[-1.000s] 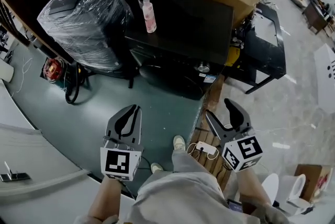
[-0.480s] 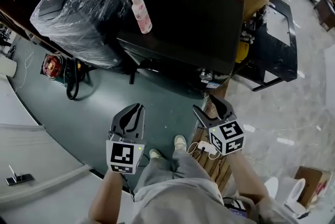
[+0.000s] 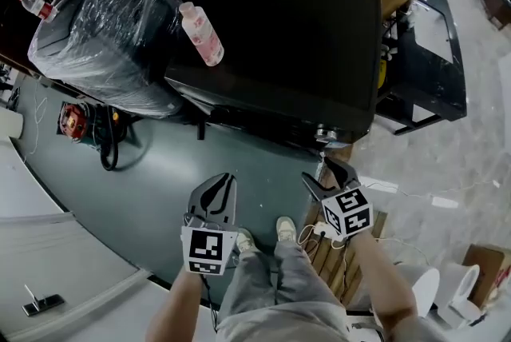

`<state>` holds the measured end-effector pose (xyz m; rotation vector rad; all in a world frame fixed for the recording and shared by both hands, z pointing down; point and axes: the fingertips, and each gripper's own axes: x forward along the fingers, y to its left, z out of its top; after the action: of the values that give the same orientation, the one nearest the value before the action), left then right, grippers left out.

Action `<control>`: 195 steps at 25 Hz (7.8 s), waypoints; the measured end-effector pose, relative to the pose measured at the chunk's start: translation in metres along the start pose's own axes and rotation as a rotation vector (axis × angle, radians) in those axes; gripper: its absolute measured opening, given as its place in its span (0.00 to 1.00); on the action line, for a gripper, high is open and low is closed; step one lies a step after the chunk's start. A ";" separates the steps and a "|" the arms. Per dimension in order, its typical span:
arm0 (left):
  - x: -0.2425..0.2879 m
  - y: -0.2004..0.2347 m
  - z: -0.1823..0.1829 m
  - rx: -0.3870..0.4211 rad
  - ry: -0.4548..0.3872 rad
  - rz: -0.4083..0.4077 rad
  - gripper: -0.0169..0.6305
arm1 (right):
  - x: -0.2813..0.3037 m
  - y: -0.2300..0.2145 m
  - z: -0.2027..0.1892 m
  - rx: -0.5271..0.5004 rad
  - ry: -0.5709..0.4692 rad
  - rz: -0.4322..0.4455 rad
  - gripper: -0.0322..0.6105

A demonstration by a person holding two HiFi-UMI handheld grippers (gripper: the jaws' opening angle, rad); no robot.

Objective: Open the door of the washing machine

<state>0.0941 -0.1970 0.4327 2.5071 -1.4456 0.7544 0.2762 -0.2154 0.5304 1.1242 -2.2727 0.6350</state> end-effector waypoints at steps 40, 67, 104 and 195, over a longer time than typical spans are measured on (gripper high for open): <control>0.129 0.008 -0.162 -0.134 0.177 -0.116 0.09 | 0.164 -0.066 -0.123 -0.137 0.303 0.044 0.31; -0.025 0.001 -0.287 -0.378 0.254 -0.013 0.09 | 0.135 0.123 -0.206 0.032 0.410 0.052 0.28; -0.252 0.179 -0.461 -0.675 0.228 0.443 0.09 | 0.272 0.453 -0.193 0.190 0.538 0.139 0.27; -0.358 0.164 0.089 -0.066 -0.410 0.455 0.09 | -0.128 0.388 0.285 -0.425 -0.549 0.349 0.10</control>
<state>-0.1592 -0.0408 0.1605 2.3992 -2.1808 0.2346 -0.0444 -0.1038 0.1658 0.7557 -2.9190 -0.0716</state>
